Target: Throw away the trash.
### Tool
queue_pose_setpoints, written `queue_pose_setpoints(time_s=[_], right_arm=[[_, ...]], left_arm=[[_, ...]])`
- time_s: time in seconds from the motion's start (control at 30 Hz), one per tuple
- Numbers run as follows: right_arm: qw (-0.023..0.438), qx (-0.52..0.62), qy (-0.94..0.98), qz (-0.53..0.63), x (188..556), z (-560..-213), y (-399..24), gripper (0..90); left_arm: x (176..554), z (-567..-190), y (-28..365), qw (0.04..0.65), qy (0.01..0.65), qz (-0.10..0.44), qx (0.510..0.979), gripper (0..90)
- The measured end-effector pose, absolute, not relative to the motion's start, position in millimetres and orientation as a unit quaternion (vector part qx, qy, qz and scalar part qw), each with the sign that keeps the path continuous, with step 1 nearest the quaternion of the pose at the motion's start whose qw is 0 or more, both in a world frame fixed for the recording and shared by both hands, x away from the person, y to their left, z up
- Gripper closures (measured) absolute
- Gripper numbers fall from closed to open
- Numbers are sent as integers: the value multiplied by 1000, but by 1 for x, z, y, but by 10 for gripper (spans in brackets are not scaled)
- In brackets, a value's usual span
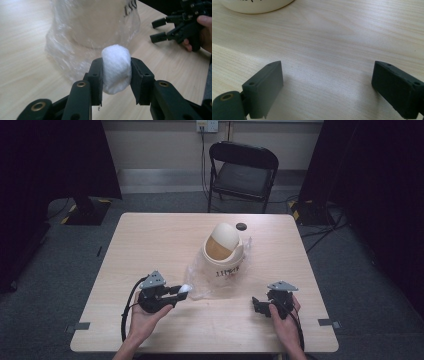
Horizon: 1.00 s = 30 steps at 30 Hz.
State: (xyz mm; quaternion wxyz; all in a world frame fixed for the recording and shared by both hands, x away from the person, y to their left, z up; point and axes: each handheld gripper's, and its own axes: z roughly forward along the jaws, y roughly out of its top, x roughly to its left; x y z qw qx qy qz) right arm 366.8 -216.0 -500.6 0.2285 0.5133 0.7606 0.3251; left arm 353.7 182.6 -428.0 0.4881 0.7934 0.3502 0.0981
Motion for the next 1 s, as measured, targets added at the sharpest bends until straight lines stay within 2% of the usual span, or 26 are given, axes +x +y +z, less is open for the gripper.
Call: queue_pose_setpoints(time_s=[0.13,0.5,0.83,1.0], right_arm=[[229,513,761,325,367,-501,-216,94],[229,513,761,325,367,-501,-216,94],[229,513,761,325,367,-501,-216,94],[229,513,761,325,367,-501,-216,94]], left_arm=[[365,-417,183,504,354,102,781,648],[383,-386,171,499,333,122,791,653],[406,-369,145,510,305,107,797,656],[415,-359,127,495,290,120,810,656]])
